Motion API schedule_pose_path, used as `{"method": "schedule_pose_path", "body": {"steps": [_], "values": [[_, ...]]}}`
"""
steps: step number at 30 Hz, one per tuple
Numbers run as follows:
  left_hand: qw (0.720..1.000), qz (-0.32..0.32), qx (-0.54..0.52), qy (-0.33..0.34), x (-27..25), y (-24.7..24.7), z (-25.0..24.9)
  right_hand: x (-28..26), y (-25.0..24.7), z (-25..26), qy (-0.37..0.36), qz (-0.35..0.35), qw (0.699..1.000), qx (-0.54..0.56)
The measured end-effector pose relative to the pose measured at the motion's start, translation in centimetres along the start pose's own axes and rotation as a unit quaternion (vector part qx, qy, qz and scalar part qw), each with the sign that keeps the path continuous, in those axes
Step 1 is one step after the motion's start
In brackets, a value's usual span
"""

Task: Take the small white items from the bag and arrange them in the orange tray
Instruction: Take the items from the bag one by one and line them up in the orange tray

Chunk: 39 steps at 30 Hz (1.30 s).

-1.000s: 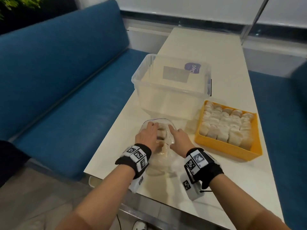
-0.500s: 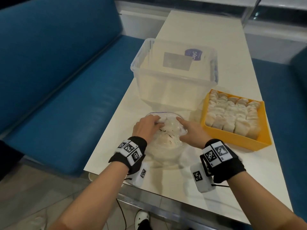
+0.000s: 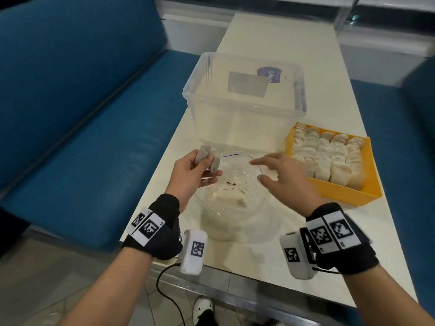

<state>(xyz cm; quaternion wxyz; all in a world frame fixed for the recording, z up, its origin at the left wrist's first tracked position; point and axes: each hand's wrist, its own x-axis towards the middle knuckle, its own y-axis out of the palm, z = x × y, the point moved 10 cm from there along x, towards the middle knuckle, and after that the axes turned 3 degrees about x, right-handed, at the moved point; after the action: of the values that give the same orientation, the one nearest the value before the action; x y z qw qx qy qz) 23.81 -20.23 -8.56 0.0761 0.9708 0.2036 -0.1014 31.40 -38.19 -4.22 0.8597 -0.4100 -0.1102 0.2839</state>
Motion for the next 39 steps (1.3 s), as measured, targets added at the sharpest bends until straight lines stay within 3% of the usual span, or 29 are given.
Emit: {"method": "schedule_pose_path", "body": {"steps": [2, 4, 9, 11, 22, 30, 39], "values": [[1.0, 0.008, -0.013, -0.004, -0.5, 0.2, -0.4, -0.7, -2.2, 1.1, -0.014, -0.074, 0.996, 0.042], [1.0, 0.022, -0.004, -0.006, -1.0, 0.7, -0.8, -1.3, -3.3, 2.4, -0.02, -0.101, 0.99, 0.098], [0.986, 0.081, 0.143, 0.026, -1.8, 3.5, -1.9, -1.7, -1.7, 5.5, -0.044, -0.015, 0.987, 0.156], [0.98, 0.106, 0.165, 0.022, -2.3, 4.5, -2.0, -1.5, -1.6, 5.8, -0.058, -0.02, 0.987, 0.146], [0.986, 0.139, 0.093, 0.003, -3.5, 6.2, -3.2, -1.7, -4.9, 2.1, 0.029, -0.082, 0.947, 0.308], [0.973, 0.154, 0.159, 0.068, -4.8, 10.6, -5.4, -2.2, -7.4, 3.6, -0.006, -0.012, 0.987, 0.158], [0.952, 0.139, 0.223, 0.155, -5.4, 14.5, -8.9, -2.6, -12.8, 4.8, -0.075, 0.016, 0.997, 0.016]]}}
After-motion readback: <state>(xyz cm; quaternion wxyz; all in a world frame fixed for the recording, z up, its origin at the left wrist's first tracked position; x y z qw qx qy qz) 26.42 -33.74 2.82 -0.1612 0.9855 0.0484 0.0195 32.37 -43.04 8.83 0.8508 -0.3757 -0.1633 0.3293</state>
